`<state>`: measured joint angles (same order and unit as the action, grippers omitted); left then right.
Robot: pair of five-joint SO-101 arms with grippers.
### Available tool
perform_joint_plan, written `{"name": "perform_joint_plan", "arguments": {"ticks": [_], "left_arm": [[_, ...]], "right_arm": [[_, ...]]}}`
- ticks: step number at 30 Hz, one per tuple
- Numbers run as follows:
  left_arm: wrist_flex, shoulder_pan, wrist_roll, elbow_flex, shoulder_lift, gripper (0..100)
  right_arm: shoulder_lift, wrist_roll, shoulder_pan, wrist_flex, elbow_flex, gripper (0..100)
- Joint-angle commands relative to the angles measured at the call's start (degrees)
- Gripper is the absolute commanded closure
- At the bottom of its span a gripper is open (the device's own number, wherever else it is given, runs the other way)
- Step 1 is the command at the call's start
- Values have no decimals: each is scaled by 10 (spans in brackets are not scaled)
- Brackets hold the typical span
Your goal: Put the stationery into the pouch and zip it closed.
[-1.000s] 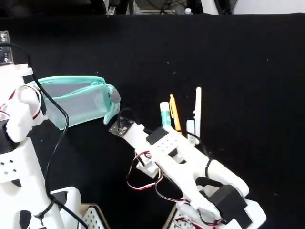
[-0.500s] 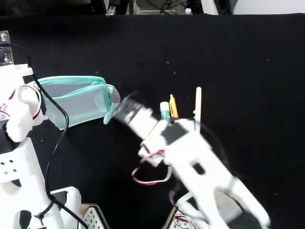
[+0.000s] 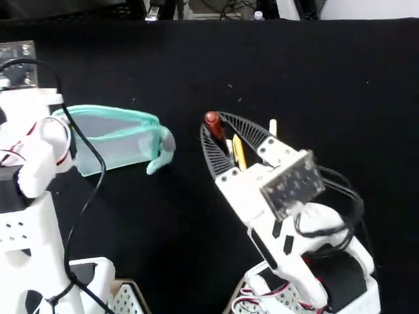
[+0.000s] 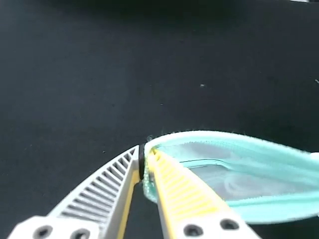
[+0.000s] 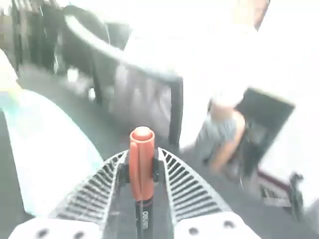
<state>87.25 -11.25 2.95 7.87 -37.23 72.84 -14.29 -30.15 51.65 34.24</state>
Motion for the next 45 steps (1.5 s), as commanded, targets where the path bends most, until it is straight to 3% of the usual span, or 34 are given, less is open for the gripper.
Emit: {"name": "perform_joint_plan", "arguments": {"ticks": [1, 7, 21, 32, 38, 45], "left_arm": [[11, 44, -1, 46, 6, 970], [14, 100, 0, 44, 6, 970], [13, 197, -29, -40, -56, 970], [8, 196, -29, 87, -112, 970], [6, 196, -25, 120, -179, 970], [-18, 196, -25, 144, -219, 970]], "right_arm": [[5, 23, -40, -73, -31, 987], [3, 27, -113, -90, -86, 987], [-8, 27, -123, -84, -87, 987], [-59, 32, -156, -99, -93, 987], [-85, 133, -170, -114, -90, 987], [-87, 136, -169, -142, -55, 987]]}}
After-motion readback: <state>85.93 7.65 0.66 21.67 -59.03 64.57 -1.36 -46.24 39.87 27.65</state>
